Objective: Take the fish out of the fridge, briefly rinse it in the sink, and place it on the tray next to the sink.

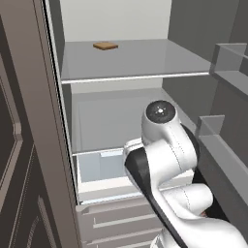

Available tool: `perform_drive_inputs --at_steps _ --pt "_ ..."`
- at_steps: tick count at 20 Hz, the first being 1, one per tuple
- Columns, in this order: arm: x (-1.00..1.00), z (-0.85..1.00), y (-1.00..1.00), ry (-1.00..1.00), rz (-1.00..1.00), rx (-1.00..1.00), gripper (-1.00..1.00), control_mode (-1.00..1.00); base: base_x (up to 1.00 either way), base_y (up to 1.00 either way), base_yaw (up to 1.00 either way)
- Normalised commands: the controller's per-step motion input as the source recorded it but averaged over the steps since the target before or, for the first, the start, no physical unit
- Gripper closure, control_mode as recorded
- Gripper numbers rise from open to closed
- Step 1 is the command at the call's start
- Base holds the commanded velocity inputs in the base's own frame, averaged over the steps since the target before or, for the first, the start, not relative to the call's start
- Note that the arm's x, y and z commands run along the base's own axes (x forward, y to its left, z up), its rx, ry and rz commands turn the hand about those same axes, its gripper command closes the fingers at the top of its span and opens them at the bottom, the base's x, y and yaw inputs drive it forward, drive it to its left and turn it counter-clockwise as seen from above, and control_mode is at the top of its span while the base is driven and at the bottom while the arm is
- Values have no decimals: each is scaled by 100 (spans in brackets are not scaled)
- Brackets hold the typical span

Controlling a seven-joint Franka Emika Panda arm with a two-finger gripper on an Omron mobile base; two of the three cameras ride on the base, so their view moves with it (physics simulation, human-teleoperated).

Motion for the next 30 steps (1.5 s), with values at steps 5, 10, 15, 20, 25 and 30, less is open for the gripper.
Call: perform_drive_inputs --at_steps 5,10,15,20,25,30 --pt "-20 -20 5 11 -3 0 100 100 -80 32 -35" --pt "0 0 0 0 0 0 100 100 -76 58 -70" --pt "0 0 0 0 0 0 100 100 -56 35 -86" --pt "0 0 0 0 0 0 100 100 -34 9 -100" --pt "0 0 0 0 0 0 100 100 -27 2 -100" --pt "0 0 0 0 0 0 100 100 -25 0 -100"
